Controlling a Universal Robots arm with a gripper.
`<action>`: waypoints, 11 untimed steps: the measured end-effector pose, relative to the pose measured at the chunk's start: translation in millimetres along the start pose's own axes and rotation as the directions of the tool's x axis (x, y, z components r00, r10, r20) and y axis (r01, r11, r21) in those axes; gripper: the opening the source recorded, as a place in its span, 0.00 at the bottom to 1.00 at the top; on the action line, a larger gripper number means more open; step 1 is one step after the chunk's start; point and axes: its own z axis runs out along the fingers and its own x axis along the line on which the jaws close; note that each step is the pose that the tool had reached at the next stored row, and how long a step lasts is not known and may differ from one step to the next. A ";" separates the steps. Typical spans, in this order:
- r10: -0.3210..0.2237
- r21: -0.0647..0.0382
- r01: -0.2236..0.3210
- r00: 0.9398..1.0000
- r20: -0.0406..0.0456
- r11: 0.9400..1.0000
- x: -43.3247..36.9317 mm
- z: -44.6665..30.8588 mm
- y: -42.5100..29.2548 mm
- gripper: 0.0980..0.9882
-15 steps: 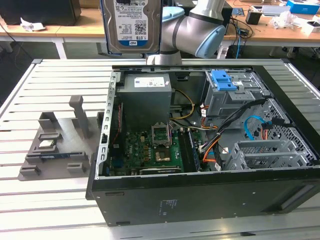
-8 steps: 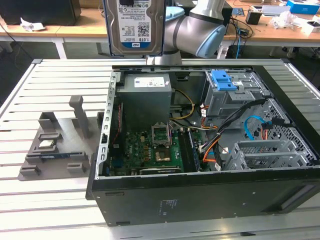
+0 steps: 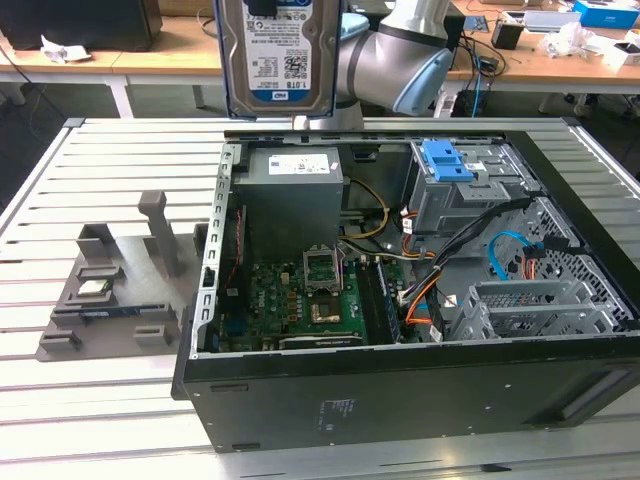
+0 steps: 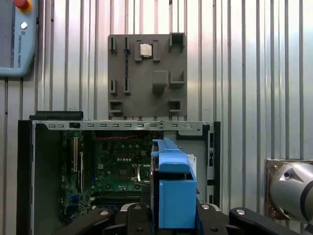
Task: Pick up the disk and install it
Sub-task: 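Pick up the disk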
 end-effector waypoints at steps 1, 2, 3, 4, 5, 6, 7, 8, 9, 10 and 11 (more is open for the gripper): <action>0.000 0.000 0.000 1.000 0.000 1.000 0.5 0.1 -0.6 0.30; 0.000 0.000 0.000 1.000 -0.001 1.000 1.5 0.3 -1.5 0.30; 0.000 0.000 0.000 1.000 -0.002 1.000 2.6 0.4 -2.4 0.30; 0.000 0.000 0.000 1.000 -0.002 1.000 3.3 0.6 -2.9 0.30; 0.000 0.000 0.000 1.000 -0.002 1.000 3.9 0.7 -3.4 0.30; 0.000 0.000 0.000 1.000 -0.003 1.000 4.9 0.9 -4.2 0.30; 0.000 0.000 0.000 1.000 -0.003 1.000 5.5 1.0 -4.6 0.30; 0.000 0.000 0.000 1.000 -0.003 1.000 6.6 1.2 -5.5 0.30; 0.000 0.000 0.000 1.000 -0.004 1.000 7.6 1.4 -6.2 0.30; 0.000 0.000 0.000 1.000 -0.004 1.000 8.2 1.5 -6.7 0.30; 0.000 0.000 0.000 1.000 -0.004 1.000 9.0 1.6 -7.3 0.30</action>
